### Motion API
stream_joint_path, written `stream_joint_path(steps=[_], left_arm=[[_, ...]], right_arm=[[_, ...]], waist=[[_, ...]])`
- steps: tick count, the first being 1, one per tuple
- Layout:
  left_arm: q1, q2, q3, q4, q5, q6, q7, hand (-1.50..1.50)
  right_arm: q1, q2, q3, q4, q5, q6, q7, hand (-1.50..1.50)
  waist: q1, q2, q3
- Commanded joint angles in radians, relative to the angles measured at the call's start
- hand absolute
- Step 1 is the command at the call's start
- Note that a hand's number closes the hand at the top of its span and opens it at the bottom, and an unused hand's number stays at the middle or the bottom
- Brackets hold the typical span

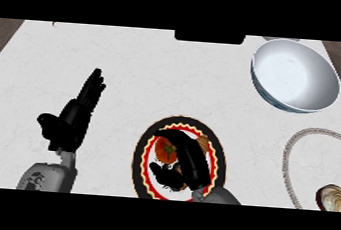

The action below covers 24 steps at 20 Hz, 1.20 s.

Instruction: Pick the tomato from the plate and place it in the bowl

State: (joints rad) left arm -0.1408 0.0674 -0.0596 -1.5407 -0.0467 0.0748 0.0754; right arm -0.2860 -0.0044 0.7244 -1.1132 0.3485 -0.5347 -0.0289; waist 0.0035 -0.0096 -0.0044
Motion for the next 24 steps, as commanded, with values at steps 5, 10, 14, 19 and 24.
stream_joint_path(steps=[5, 10, 14, 19, 24], left_arm=[[0.013, -0.023, -0.023, -0.019, -0.008, -0.008, 0.013, 0.0], [-0.023, 0.011, 0.039, -0.015, 0.032, -0.033, 0.039, 0.0], [0.035, 0.009, 0.017, -0.006, 0.001, -0.025, -0.018, 0.0], [-0.035, -0.045, -0.002, 0.036, -0.026, 0.023, 0.007, 0.0], [-0.018, 0.017, 0.036, -0.036, 0.008, -0.018, 0.073, 0.0]], right_arm=[[-0.084, 0.004, 0.041, 0.114, -0.004, 0.013, -0.054, 1.5], [-0.024, 0.004, 0.02, 0.063, -0.019, 0.027, -0.077, 1.5], [-0.073, -0.111, -0.124, -0.075, -0.132, 0.137, 0.141, 1.5], [-0.113, -0.142, -0.218, -0.252, -0.122, 0.148, 0.183, 1.5], [-0.121, -0.155, -0.164, -0.485, 0.059, 0.053, 0.316, 1.5]], waist=[[0.005, 0.011, 0.005], [-0.001, 0.01, 0.005], [-0.01, 0.007, 0.004], [-0.011, 0.008, 0.004], [-0.017, 0.002, 0.004]])
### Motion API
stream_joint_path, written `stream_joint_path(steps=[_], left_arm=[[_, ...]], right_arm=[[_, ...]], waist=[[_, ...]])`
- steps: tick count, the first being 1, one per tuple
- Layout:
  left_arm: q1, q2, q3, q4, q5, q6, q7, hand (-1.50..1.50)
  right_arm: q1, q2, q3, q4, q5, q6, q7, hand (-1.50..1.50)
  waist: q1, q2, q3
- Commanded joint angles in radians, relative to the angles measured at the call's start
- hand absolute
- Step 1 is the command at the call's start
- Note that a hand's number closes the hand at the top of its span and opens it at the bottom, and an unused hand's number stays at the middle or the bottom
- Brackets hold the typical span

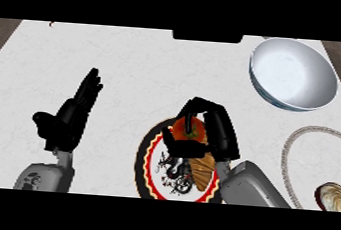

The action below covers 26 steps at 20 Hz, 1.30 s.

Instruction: Pick the tomato from the plate and place it in the bowl

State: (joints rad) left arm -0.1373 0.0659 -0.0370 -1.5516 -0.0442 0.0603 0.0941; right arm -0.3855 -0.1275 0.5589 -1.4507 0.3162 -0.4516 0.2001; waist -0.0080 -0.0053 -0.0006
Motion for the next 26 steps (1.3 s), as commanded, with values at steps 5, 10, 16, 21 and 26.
stream_joint_path(steps=[5, 10, 16, 21, 26], left_arm=[[-0.031, 0.011, 0.028, 0.045, 0.015, -0.015, -0.007, 0.0], [0.007, 0.014, 0.021, -0.036, 0.021, -0.018, 0.018, 0.0], [0.012, 0.024, 0.037, 0.044, 0.032, -0.053, -0.051, 0.0], [-0.01, -0.018, -0.004, -0.004, -0.013, 0.0, 0.001, 0.0], [0.027, -0.033, -0.029, -0.057, -0.035, 0.02, 0.031, 0.0]], right_arm=[[-0.074, -0.093, -0.033, -0.336, 0.256, 0.007, 0.297, 1.5], [-0.257, -0.103, -0.128, -0.415, 0.365, 0.195, 0.591, 1.5], [-0.412, -0.091, -0.267, -0.41, 0.358, 0.355, 0.716, 1.5], [-0.436, -0.068, -0.328, -0.245, 0.425, 0.305, 0.635, 1.5], [-0.51, -0.099, -0.449, -0.051, 0.351, 0.328, 0.544, 1.5]], waist=[[-0.013, -0.002, -0.001], [0.003, -0.002, -0.001], [0.008, 0.003, 0.0], [0.012, 0.005, 0.0], [0.021, 0.007, 0.001]])
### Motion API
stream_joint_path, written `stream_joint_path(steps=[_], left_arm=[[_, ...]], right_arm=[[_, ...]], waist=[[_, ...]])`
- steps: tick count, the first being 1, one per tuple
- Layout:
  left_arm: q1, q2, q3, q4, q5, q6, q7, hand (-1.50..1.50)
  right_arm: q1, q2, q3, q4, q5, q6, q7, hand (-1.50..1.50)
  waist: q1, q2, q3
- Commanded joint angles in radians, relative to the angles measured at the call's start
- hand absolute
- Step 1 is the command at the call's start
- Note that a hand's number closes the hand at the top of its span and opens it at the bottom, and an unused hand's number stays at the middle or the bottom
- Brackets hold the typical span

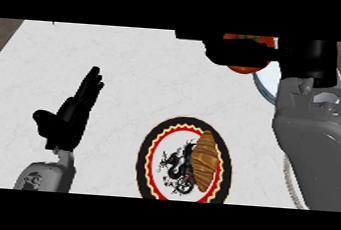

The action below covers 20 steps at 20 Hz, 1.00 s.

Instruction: Pick the tomato from the plate and place it in the bowl

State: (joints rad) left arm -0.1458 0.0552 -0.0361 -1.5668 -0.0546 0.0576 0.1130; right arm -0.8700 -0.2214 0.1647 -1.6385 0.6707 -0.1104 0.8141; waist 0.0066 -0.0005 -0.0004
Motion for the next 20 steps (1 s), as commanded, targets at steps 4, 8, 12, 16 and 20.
stream_joint_path(steps=[4, 8, 12, 16, 20], left_arm=[[-0.005, -0.014, -0.015, 0.001, -0.014, 0.005, -0.009, 0.0], [-0.011, -0.028, -0.013, 0.058, -0.023, 0.012, -0.077, 0.0], [-0.008, -0.02, -0.027, 0.005, -0.035, 0.016, -0.005, 0.0], [-0.009, -0.006, 0.005, 0.051, -0.005, -0.014, -0.053, 0.0], [0.005, -0.017, -0.003, 0.042, -0.004, -0.015, -0.06, 0.0]], right_arm=[[-0.003, -0.108, -0.066, 0.204, 0.065, 0.027, -0.106, 1.5], [-0.062, -0.164, -0.055, 0.348, 0.114, 0.076, -0.166, 1.5], [-0.01, -0.228, -0.161, 0.549, 0.095, -0.039, -0.354, 1.5], [0.008, -0.191, -0.169, 0.677, 0.136, -0.134, -0.43, 1.5], [0.02, -0.245, -0.228, 0.823, 0.122, -0.195, -0.583, 1.5]], waist=[[0.002, 0.003, 0.0], [0.005, 0.005, 0.0], [0.011, 0.008, 0.001], [0.007, 0.006, 0.0], [0.009, 0.007, 0.001]])
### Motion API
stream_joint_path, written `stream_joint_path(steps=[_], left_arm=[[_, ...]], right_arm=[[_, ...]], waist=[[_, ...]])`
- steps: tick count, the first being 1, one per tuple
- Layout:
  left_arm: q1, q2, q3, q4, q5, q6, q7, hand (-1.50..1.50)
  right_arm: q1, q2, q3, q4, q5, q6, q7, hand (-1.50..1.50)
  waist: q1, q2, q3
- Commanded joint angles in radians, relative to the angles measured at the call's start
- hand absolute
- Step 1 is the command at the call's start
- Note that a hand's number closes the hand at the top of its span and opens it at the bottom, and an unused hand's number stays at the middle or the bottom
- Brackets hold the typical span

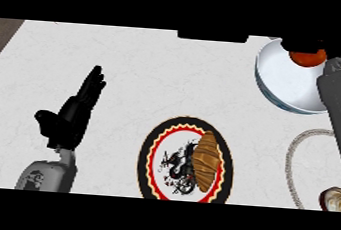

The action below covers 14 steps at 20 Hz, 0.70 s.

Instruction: Pick the tomato from the plate and place it in the bowl

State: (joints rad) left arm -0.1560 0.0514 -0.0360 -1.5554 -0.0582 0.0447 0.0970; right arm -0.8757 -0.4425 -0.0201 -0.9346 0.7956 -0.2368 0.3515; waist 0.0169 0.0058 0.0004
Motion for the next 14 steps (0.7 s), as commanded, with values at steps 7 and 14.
stream_joint_path(steps=[7, 14], left_arm=[[0.019, 0.001, 0.004, 0.011, 0.001, -0.011, -0.025, 0.0], [-0.015, -0.004, -0.001, 0.008, -0.01, -0.003, 0.002, 0.0]], right_arm=[[-0.013, -0.003, -0.141, 0.356, -0.098, -0.031, -0.219, 1.5], [0.006, -0.059, -0.249, 0.478, -0.243, 0.111, -0.511, -1.5]], waist=[[0.008, 0.003, 0.0], [0.007, 0.007, 0.002]])
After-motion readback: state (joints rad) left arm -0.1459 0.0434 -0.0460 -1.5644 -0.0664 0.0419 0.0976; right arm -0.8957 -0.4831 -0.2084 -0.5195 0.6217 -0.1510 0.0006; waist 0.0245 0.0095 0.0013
